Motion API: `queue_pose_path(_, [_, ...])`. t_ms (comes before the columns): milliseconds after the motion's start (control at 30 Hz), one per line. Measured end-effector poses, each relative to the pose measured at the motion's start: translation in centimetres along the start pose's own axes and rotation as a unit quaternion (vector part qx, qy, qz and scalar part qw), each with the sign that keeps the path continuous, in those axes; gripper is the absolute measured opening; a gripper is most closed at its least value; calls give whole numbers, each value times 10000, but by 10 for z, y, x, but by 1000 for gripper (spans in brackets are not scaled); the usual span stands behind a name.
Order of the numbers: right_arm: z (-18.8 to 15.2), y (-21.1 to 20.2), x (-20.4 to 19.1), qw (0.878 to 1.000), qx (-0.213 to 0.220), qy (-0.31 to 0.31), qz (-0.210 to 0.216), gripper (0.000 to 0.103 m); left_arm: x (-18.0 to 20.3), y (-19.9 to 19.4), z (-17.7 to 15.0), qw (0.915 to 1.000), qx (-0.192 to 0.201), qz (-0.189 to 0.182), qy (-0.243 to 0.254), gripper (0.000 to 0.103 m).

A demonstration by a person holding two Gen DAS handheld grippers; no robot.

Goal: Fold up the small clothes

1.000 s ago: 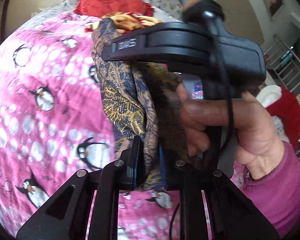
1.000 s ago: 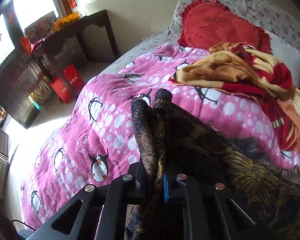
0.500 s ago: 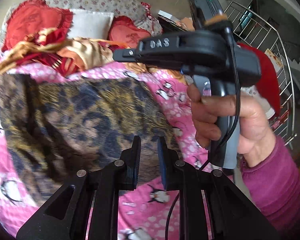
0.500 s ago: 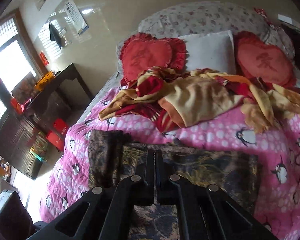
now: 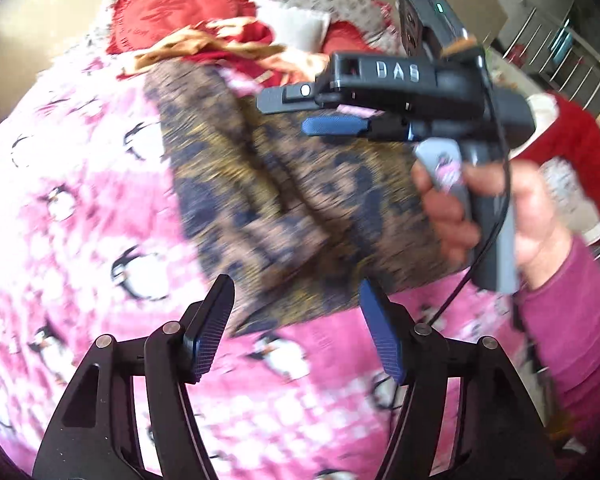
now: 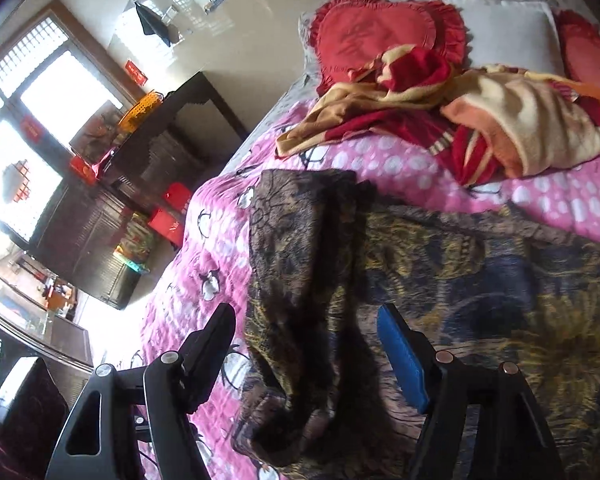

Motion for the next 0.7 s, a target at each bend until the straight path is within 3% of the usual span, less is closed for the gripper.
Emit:
queue_pose_path(167, [-12, 37, 5, 9980, -498, 256, -306, 71, -14, 3, 0, 9995, 152, -171, -217, 65])
queue_pose_path(367, [-11, 40, 12, 9963, -352, 694, 370, 71, -7, 25, 22, 9988, 313, -311, -217, 66])
queue_pose_path(533, [15, 48, -2, 9953, -391, 470, 748, 74, -2, 45, 25, 9990, 423, -136, -23, 66])
queue_pose_path(567, [20, 53, -5, 9951, -454, 424, 766, 74, -5, 49, 25, 9992, 350, -169, -29, 65])
queue_pose_path(633, [29, 62, -12, 9955, -514, 315, 731, 74, -15, 50, 23, 9984, 289, -446, -175, 47])
queue_pose_path(700, [35, 71, -16, 9961, -572, 240, 624, 76, -30, 47, 21, 9968, 269, -646, -381, 42])
Point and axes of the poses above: each gripper's, at about its wrist camera, not at the fingertips, and y roughly the way its jaws point, x to its right, z to its top, the point moved 2 cm from there along y, roughly the way its jaws point, and after that the axes turned 8 degrees about -x, right-handed, at the moved point
